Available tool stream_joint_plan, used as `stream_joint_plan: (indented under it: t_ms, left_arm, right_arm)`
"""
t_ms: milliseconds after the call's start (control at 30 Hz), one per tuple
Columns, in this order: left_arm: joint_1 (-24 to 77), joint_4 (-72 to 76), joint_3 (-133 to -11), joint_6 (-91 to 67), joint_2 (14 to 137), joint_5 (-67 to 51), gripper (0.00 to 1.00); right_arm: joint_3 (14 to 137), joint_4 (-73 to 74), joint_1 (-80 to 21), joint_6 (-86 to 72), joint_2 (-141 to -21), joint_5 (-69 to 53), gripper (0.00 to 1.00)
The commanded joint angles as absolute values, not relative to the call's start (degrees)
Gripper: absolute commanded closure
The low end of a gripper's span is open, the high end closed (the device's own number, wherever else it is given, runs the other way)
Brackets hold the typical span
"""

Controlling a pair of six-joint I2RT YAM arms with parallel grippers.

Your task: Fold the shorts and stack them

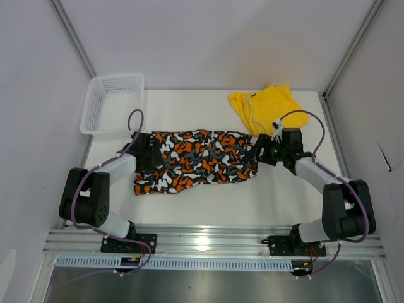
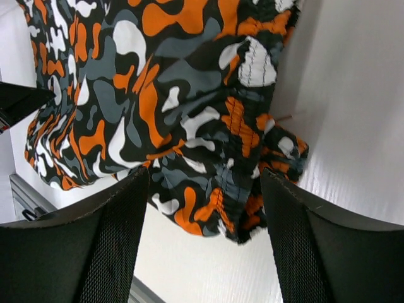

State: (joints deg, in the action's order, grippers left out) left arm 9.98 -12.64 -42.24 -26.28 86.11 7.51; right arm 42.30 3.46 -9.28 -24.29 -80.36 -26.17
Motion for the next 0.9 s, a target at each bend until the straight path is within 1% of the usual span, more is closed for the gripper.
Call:
stream_joint_plan:
  t_ms: [0,300,400,467,567,600,633,733,800,867]
  left_arm:
    - [9.40,-11.78,-42.80,-24.96,86.92,8.44,0.21]
    - [9.32,-11.69,-42.71,-24.96,86.92,8.52,0.21]
    - [9.32,-11.60,-42.71,-24.87,87.10,8.35,0.22]
    - [9.23,-11.51,-42.89,-24.87,87.19,8.26,0.23]
    - [8.97,-11.43,-42.63,-24.87,87.28,8.09,0.23]
    - [8.88,-11.34,-42.63,-24.87,87.36,8.00,0.23]
    - [8.88,-11.42,-42.71,-24.87,87.36,8.00,0.23]
    - [8.79,-11.25,-42.63,-24.87,87.36,7.82,0.23]
    - [8.79,-11.25,-42.80,-24.87,87.45,7.73,0.24]
    - [8.70,-11.16,-42.80,-24.87,87.63,7.56,0.24]
  right_arm:
    - [44.39,-2.63,-9.14,-23.90,-83.58,-29.00,0.27]
    - [45.70,-7.38,-9.05,-25.22,-90.70,-31.02,0.28]
    - [45.00,-9.93,-9.05,-26.28,-91.58,-34.71,0.33]
    - [43.95,-11.24,-9.05,-27.15,-91.41,-37.52,0.39]
    - [41.76,-13.70,-9.31,-28.73,-91.67,-41.90,0.44]
    - [41.14,-14.06,-9.32,-29.00,-91.58,-42.62,0.48]
    - [40.26,-14.76,-9.40,-29.35,-91.32,-43.15,0.56]
    - [35.96,-18.36,-9.58,-30.85,-89.75,-45.26,0.66]
    - [33.58,-19.42,-9.76,-31.03,-88.86,-46.14,0.70]
    - [31.74,-19.34,-9.93,-30.94,-87.54,-46.84,0.80]
